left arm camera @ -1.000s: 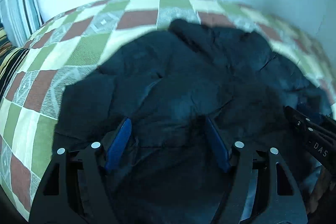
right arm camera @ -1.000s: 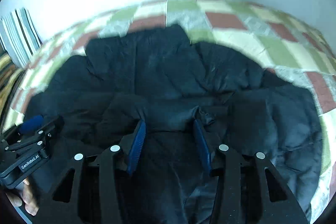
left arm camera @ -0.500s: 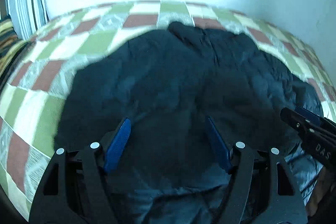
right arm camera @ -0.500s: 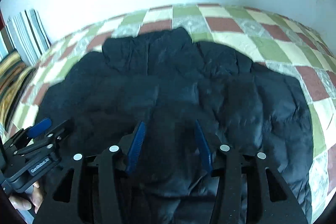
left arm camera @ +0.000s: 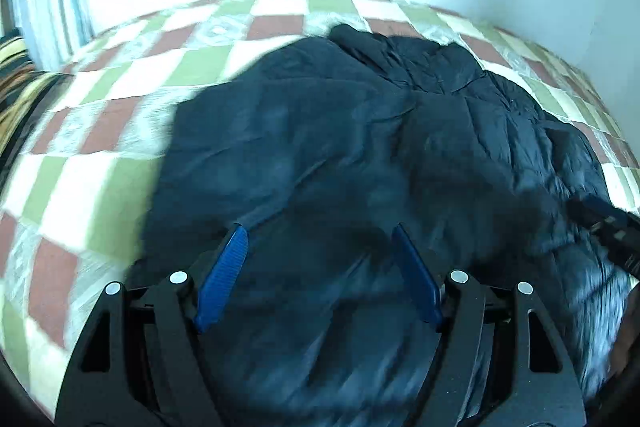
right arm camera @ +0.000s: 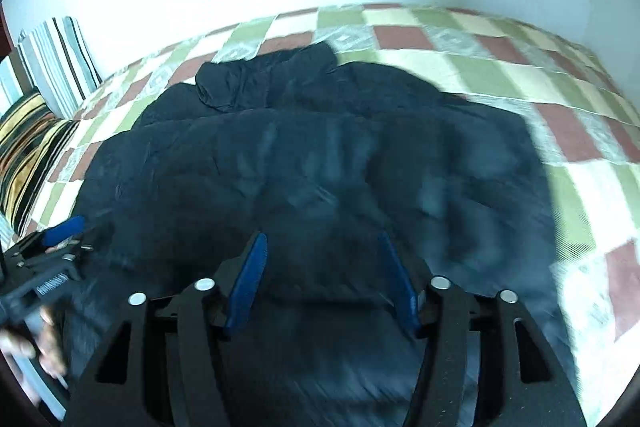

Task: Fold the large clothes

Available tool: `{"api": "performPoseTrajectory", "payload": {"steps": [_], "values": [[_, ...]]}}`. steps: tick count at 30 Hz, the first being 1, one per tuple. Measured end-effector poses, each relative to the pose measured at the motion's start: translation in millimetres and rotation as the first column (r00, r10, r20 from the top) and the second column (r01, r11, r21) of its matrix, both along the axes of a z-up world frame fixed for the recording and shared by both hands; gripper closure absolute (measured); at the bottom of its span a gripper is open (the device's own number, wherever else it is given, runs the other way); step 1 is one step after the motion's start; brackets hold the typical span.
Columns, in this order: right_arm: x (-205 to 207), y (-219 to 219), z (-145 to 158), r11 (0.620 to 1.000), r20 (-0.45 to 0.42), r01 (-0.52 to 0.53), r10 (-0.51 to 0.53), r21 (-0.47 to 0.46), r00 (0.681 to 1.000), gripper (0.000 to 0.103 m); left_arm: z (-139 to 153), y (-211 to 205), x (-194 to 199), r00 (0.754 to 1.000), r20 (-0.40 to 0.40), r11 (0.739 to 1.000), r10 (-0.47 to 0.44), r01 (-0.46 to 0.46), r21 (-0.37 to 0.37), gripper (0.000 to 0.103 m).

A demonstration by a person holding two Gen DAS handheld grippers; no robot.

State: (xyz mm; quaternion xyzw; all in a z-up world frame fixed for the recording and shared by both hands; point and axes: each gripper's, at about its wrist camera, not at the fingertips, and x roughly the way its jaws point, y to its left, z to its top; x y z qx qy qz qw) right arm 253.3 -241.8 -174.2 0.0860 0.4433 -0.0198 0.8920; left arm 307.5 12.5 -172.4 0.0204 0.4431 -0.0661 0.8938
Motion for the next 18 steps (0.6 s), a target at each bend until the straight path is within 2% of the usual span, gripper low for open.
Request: {"api": "performPoseTrajectory", "payload": {"steps": [2,8,10,14,18], "values": [[-35,-21,8,1.000,0.010,0.028,-0.028,-0.008,1.000,0.035,6,28,-34,1.000,0.017,1.000,0.024,-0.024,-0.009,0.024],[-132,-79,3,0.991,-0.034,0.135,-0.136,-0.019,0.990,0.035,6,105,-128,0.994,0.007,0.994,0.113,-0.113,-0.004,0.022],[-158,-93,-1,0.986,-0.051,0.166,-0.166,-0.007,0.985,0.034,5,123,-150,0.991,-0.007,0.990,0.134,-0.134,-0.029,0.021],[-202,-115,-16,0.977,-0.100,0.208,-0.203,0.046,0.974,0.032,-6,156,-195,0.985,-0.081,0.974,0.152,-0.164,-0.157,0.020],[-229,-118,-31,0.975,-0.133,0.213,-0.204,0.063,0.970,0.032,-17,166,-221,0.984,-0.100,0.966,0.146,-0.164,-0.202,0.020]]}}
